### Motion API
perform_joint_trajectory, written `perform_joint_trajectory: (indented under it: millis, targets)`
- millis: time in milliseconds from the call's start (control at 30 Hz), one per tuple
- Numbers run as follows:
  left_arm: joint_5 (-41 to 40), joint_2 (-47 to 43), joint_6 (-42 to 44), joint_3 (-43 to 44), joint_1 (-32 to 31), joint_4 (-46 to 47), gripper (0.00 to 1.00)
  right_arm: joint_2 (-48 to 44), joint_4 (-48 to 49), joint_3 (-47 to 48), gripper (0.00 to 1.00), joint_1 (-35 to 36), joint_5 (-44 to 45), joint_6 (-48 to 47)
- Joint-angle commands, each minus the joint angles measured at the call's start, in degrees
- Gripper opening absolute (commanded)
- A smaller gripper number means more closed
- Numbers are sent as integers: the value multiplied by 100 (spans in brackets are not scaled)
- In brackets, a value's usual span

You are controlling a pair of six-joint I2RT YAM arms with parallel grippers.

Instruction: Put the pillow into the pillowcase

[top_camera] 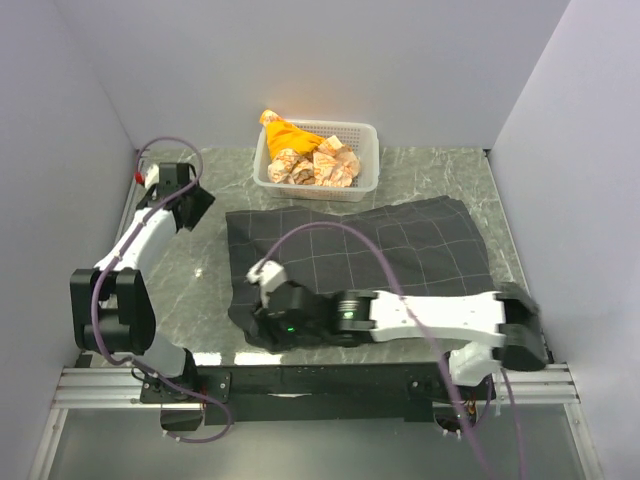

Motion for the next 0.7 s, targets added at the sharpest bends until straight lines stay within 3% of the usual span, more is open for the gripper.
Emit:
perform_joint_trajectory:
  millis: [0, 33, 133, 233, 300, 400, 433, 533, 667]
  targets:
    - [190, -360, -142, -621, 265, 83, 61, 1167, -103, 574, 38, 192, 84, -112]
    - [244, -422, -125, -788, 397, 101, 60, 1430, -77, 644, 28, 237, 66, -77]
    - [480, -422, -159, -964, 626, 180, 60, 1994, 46, 890, 17, 324, -83, -77]
    - [648, -379, -160, -930, 706, 198, 59, 2679, 29, 1337, 15, 325, -197, -103]
    - [657, -387, -142, -886, 697, 154, 59, 3143, -41, 1541, 17, 325, -267, -103]
    - [719, -501, -90, -868, 706, 83, 61, 3515, -330, 1901, 26, 316, 346, 54]
    - [728, -554, -89, -912, 706, 40, 61, 3516, -314, 1876, 34, 307, 513, 124]
    - [745, -1017, -115, -1279, 697, 127, 64, 3288, -200, 1709, 43, 299, 804, 143]
    - [728, -1669, -55, -1790, 706, 145, 72, 2910, -164, 1700, 46, 299, 945, -15]
